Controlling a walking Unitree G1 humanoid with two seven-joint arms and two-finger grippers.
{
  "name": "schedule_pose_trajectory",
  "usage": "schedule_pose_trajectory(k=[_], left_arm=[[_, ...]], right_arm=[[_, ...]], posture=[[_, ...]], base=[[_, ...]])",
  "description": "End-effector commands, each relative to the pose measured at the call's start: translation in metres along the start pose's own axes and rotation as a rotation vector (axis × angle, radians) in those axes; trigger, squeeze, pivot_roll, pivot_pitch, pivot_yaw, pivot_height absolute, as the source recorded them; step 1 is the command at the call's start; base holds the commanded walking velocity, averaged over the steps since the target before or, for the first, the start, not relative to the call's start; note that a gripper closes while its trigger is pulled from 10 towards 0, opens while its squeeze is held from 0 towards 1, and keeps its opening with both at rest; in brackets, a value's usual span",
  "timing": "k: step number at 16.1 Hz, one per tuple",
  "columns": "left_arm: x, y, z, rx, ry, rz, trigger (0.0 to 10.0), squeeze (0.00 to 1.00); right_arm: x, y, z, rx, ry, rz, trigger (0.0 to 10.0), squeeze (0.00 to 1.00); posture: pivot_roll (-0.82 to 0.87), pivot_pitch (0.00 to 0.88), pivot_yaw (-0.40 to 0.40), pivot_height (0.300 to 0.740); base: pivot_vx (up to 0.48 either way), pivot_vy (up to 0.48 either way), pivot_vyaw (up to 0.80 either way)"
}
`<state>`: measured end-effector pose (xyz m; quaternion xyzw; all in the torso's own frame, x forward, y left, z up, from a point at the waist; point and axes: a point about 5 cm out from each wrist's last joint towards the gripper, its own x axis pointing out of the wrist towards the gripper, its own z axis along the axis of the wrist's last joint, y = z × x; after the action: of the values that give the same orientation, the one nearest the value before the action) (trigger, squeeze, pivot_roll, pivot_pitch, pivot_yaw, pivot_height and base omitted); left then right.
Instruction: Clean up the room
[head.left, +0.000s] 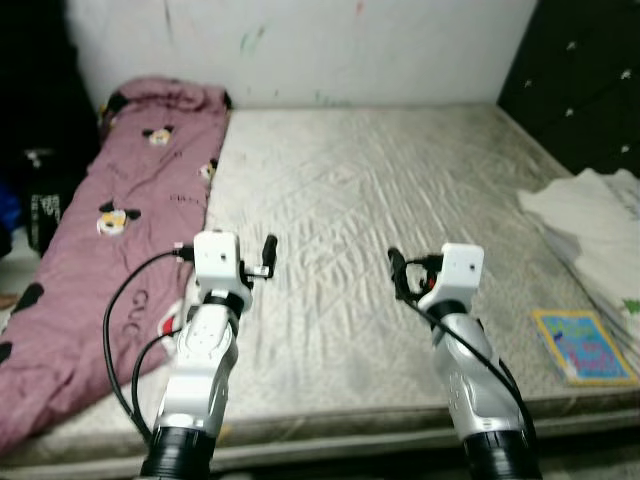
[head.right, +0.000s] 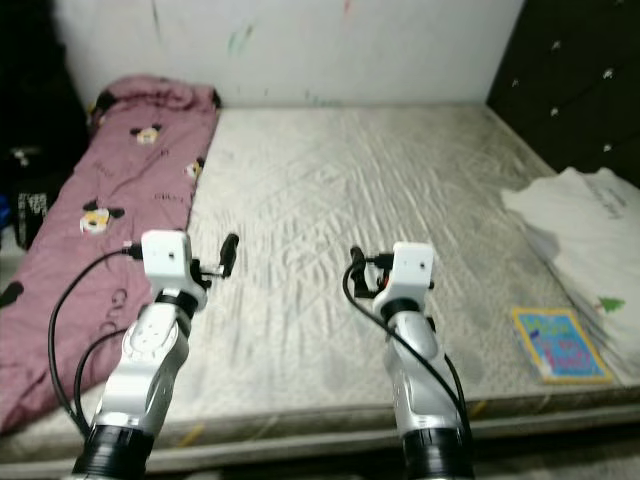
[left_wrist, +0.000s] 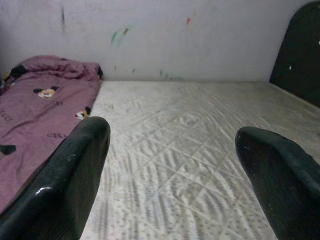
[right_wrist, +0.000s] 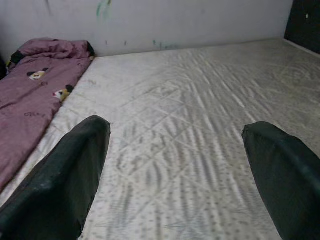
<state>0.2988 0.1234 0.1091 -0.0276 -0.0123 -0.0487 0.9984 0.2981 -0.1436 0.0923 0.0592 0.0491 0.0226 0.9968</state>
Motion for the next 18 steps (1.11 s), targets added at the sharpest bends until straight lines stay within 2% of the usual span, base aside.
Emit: schedule_pose_trajectory(k=[1,17,18], left_arm=[[-0.0008,0.0087,0.0003,0.009,0.002,0.021,10.0,0.00],[0.0005,0.0087,-0.0005,-0.005,0.012,0.033,10.0,0.00],[0.0006,0.0085,-0.0006,-0.006,0.013,0.034,10.0,0.00]], right_arm=[[0.0023,0.0095,0.0039,0.009,-0.013,0.030,10.0,0.00],[0.0033,0.0104,0.0033,-0.017,-0.005,0.038,10.0,0.00],[0.0034,0.0109,0.0035,-0.028,-0.007,0.043,10.0,0.00]], posture=[[-0.01,0.000,-0.014,0.740],[-0.01,0.000,-0.012,0.740],[-0.01,0.000,-0.014,0.740]], base=[[0.000,0.461,0.00],[0.000,0.471,0.00],[0.000,0.476,0.80]])
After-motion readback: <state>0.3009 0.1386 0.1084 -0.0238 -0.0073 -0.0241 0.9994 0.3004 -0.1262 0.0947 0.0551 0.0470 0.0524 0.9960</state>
